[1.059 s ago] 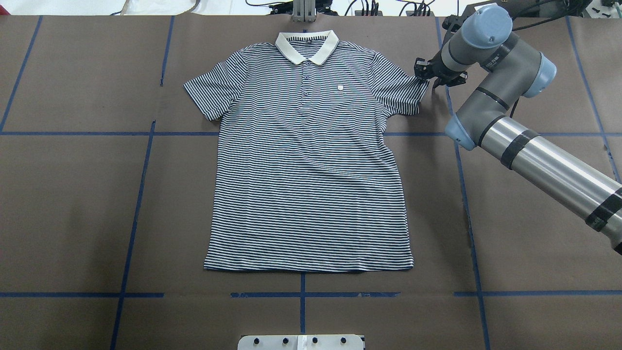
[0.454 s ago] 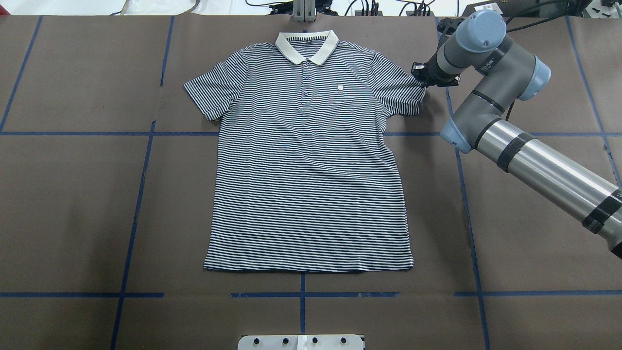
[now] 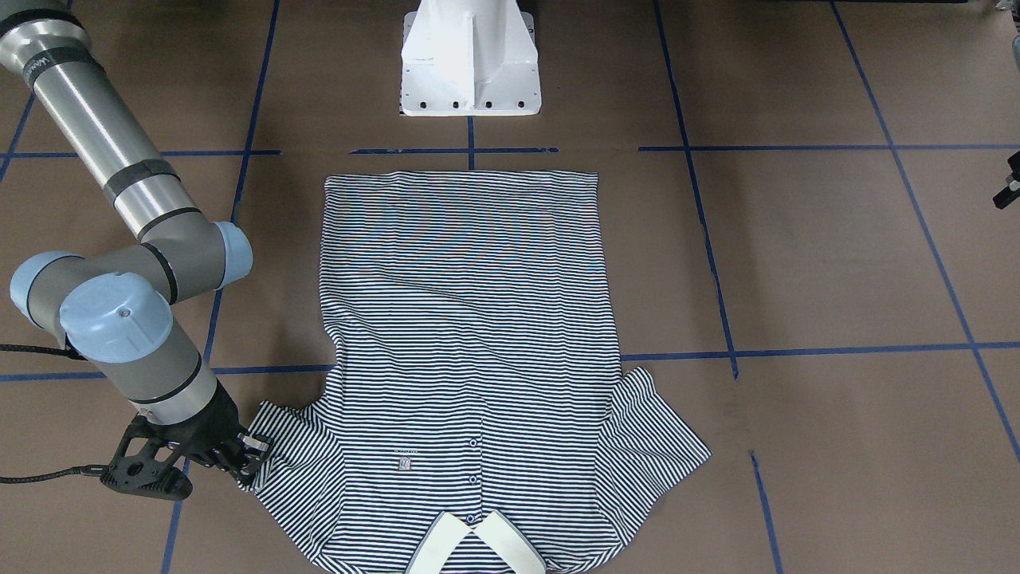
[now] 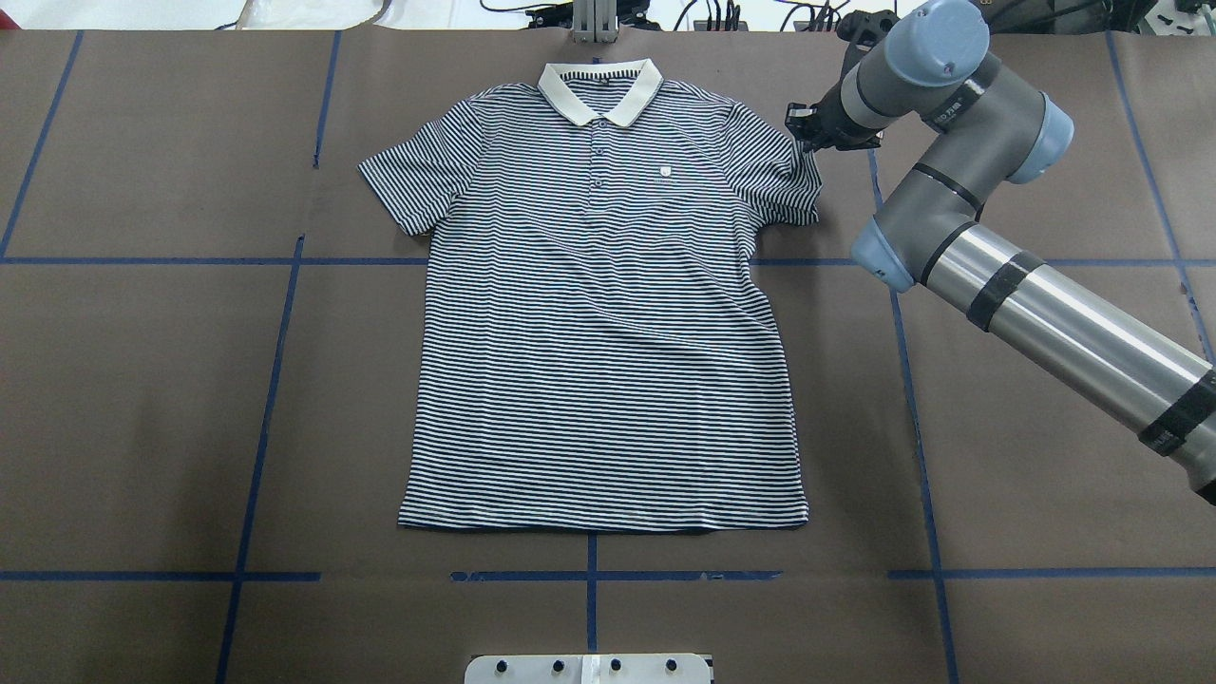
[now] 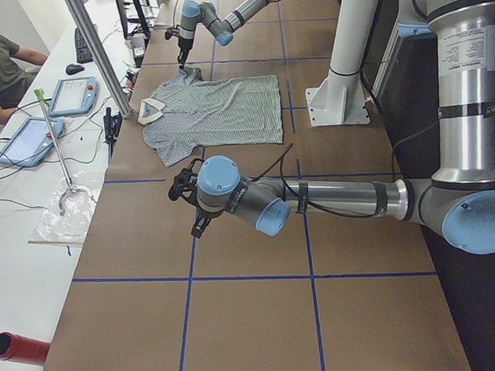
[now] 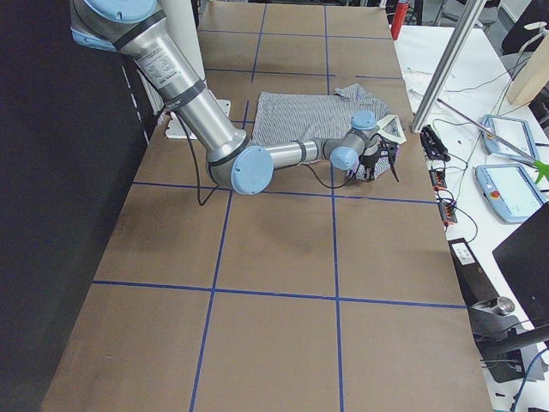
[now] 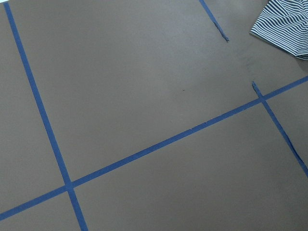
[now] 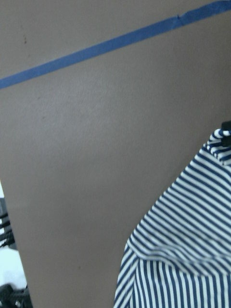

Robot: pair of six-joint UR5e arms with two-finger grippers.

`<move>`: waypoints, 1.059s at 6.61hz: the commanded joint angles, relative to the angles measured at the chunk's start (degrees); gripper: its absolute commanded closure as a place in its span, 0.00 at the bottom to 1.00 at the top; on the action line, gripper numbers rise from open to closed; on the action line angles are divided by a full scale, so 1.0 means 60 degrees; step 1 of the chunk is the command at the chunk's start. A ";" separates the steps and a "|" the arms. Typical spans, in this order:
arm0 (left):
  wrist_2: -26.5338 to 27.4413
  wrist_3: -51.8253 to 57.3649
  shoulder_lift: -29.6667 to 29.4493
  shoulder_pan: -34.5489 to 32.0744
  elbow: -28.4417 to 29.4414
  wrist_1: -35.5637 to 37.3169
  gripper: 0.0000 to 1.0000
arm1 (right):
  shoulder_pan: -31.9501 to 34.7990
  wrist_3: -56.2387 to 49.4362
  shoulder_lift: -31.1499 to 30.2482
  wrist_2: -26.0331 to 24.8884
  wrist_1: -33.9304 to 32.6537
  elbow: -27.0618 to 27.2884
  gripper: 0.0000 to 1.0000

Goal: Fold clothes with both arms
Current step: 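Fold the held sleeve inward across the shirt body with the right gripper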

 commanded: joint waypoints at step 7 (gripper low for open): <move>-0.0015 -0.0055 -0.0314 0.0131 0.0461 -0.0660 0.00 | -0.1375 0.0669 0.3217 -0.2524 -0.0892 -0.3021 0.60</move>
